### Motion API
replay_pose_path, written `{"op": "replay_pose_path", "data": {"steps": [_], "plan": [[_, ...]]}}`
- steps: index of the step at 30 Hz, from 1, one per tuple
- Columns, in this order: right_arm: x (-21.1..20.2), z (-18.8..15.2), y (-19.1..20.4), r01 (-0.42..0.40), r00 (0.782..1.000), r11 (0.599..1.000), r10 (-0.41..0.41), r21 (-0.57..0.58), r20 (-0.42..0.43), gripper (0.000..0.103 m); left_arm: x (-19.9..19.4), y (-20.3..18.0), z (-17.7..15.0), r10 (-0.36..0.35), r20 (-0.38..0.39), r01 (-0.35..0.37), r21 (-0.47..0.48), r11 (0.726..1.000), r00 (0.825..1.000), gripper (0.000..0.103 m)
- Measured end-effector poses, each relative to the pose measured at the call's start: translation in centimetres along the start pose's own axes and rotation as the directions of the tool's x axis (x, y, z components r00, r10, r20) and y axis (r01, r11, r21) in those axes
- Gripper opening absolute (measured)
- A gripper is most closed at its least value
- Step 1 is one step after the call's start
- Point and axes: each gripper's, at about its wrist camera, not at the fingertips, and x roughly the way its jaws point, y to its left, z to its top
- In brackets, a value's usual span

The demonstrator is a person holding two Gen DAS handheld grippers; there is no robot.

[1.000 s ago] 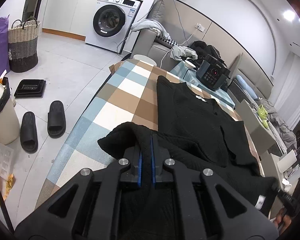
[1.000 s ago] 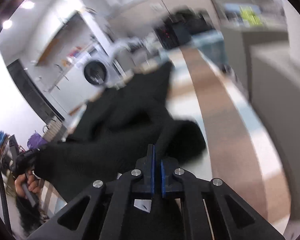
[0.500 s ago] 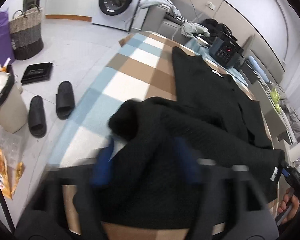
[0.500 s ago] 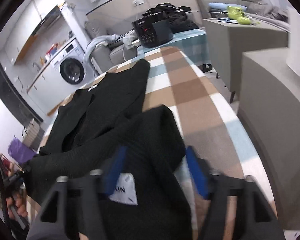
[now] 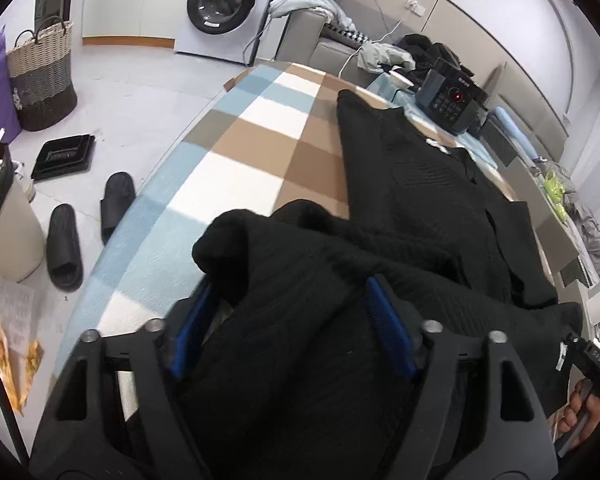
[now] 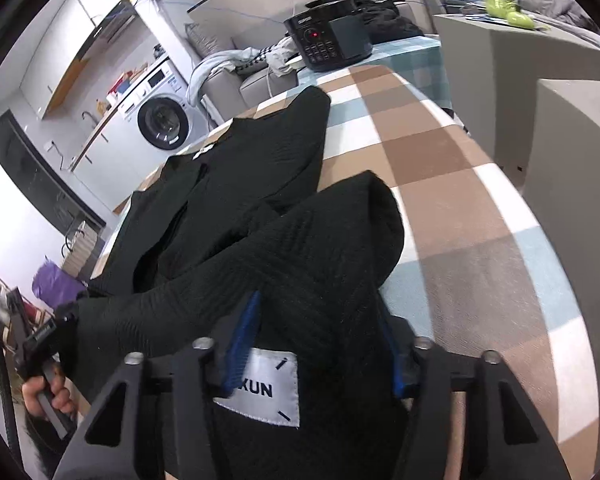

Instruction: Fold small clothes

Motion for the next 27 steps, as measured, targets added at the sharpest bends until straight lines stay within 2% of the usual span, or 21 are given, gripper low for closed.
{"op": "replay_pose_path", "data": {"steps": [2,3,5,13,22,24,26,27], "plan": [[0.3,0.2,0.2,-0.007,1.0,1.0,0.007,-0.016,0.003,0.033,0.4,-0.6,0.1,-0.032,-0.005,0.033,0.016,0.999,0.999,0.022],[0.4,0.2,0.3,-0.01,1.0,1.0,0.01,-0.018,-0.003,0.031,0.6,-0.9,0.1,-0.044,-0.008,0.044,0.022,0.999,0.999,0.018],[0.5,0.3,0.4,-0.001,1.0,1.0,0.001,-0.029,-0.015,0.025,0.6,-1.7,0.0,-0.022,0.0,0.022,0.057,0.998,1.0,0.014],[-1.0,-0.9,-0.2,0.014,1.0,0.999,-0.015,-0.036,-0.027,0.021,-1.3,-2.0,-2.1,-0.034,-0.026,0.036,0.081,0.996,0.999,0.011],[-5.3,-4.3,-1.5,0.029,0.999,0.999,-0.029,-0.017,-0.036,0.021,-6.2,-2.0,-6.7,-0.042,-0.037,0.045,0.104,0.994,0.998,0.011],[-5.6,-4.6,-1.6,0.036,0.998,0.999,-0.036,-0.015,-0.048,0.025,-7.5,-2.0,-7.5,-0.043,-0.028,0.046,0.113,0.993,0.999,0.011],[-6.0,-4.7,-2.0,0.034,0.999,0.999,-0.033,0.027,-0.039,0.041,-8.4,-1.9,-7.9,-0.029,-0.018,0.03,0.106,0.994,0.999,0.016],[-6.2,-4.8,-2.1,0.029,0.999,0.999,-0.028,0.043,-0.033,0.044,-8.6,-1.8,-8.0,-0.026,-0.021,0.028,0.094,0.995,0.999,0.018]]}}
